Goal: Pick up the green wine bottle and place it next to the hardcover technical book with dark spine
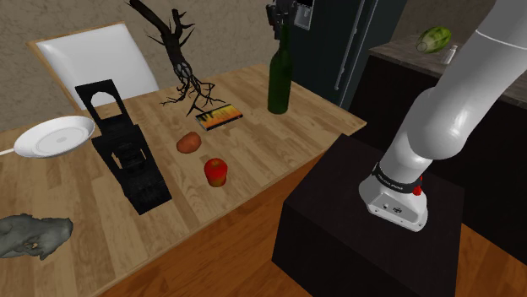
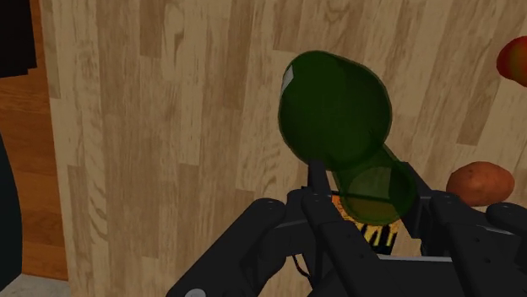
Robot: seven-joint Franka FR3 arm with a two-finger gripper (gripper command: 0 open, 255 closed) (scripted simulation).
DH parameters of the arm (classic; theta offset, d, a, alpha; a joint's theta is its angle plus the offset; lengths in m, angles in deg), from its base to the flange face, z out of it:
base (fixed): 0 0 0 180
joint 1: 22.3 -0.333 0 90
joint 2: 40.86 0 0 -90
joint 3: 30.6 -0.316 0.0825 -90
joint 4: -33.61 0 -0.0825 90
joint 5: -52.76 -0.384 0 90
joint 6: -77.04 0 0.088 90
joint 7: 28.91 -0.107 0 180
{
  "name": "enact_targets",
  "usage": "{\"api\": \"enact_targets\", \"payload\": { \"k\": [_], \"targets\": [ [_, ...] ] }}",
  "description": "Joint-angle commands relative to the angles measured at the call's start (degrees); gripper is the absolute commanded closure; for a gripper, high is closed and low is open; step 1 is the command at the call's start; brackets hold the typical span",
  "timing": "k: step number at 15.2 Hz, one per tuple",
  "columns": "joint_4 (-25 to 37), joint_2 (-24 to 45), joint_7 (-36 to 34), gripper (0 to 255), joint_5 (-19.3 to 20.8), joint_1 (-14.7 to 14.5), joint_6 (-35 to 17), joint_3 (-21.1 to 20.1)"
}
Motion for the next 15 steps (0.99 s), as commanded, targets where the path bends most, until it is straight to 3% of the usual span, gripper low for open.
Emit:
{"api": "enact_targets", "payload": {
  "k": [1, 9, 15],
  "targets": [
    [-0.7, 1.5, -2.0, 255, -0.5, -0.9, -2.3, -1.1],
    [-0.3, 9.3, -8.7, 255, -1.9, -4.5, -9.6, -4.6],
    [-4.1, 10.0, -8.7, 255, -2.0, -4.5, -14.1, -4.6]
  ]
}}
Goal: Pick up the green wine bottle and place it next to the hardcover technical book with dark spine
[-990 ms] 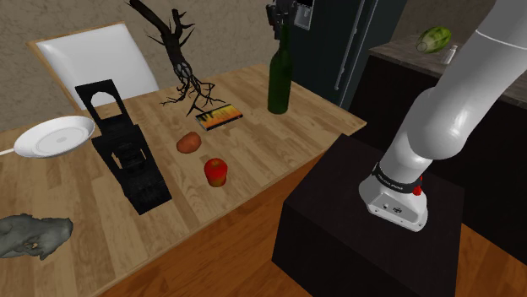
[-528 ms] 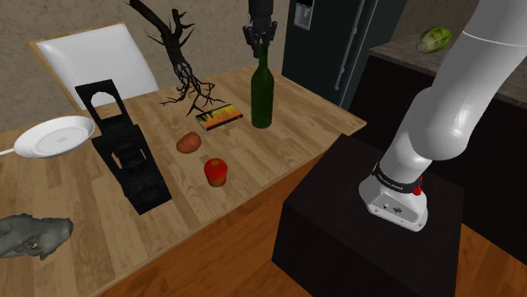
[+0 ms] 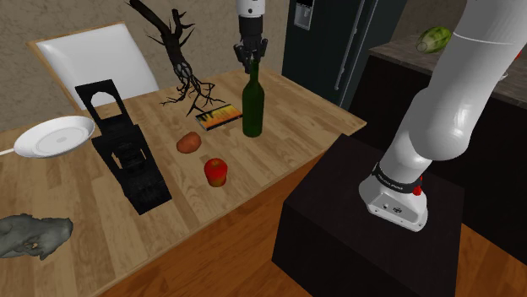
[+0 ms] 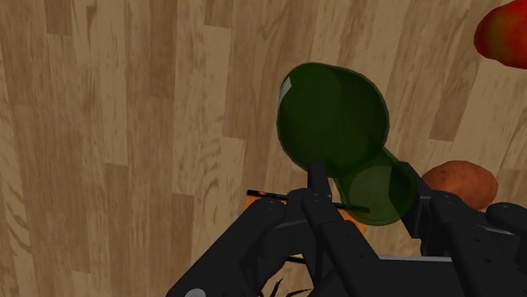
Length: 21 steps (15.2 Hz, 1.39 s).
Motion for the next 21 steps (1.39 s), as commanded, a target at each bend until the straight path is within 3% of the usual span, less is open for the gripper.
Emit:
{"api": "enact_targets", "payload": {
  "k": [1, 9, 16, 17, 21],
  "targets": [
    [-0.8, 0.6, 0.1, 255, -0.1, 0.1, -1.4, 0.0],
    [-4.8, 2.1, 0.3, 255, -0.3, 0.1, -7.0, 0.0],
    [-4.8, 2.1, 0.3, 255, -0.3, 0.1, -7.0, 0.0],
    [-4.8, 2.1, 0.3, 0, -0.3, 0.1, -7.0, 0.0],
    [-4.8, 2.1, 0.3, 0, -0.3, 0.1, -7.0, 0.0]
  ]
}}
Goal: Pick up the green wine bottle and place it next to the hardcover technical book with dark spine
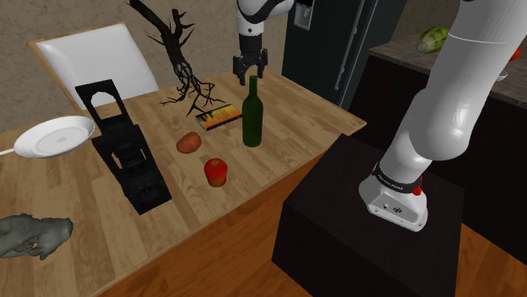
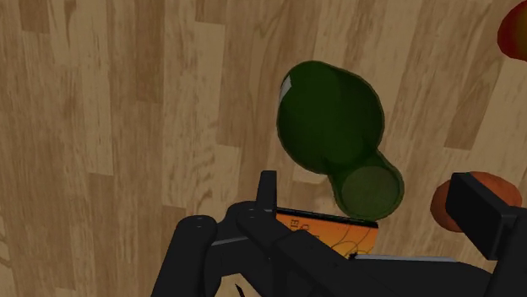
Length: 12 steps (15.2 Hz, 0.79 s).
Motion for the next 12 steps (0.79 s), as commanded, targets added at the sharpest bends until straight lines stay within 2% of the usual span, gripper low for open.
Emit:
{"api": "enact_targets", "payload": {
  "k": [1, 5, 12],
  "targets": [
    [0.0, 0.0, 0.0, 0, 0.0, 0.0, 0.0, 0.0],
    [5.6, -1.4, -0.1, 0, 0.2, 0.0, 7.0, 0.0],
    [5.6, -1.4, -0.1, 0, 0.2, 0.0, 7.0, 0.0]
  ]
}}
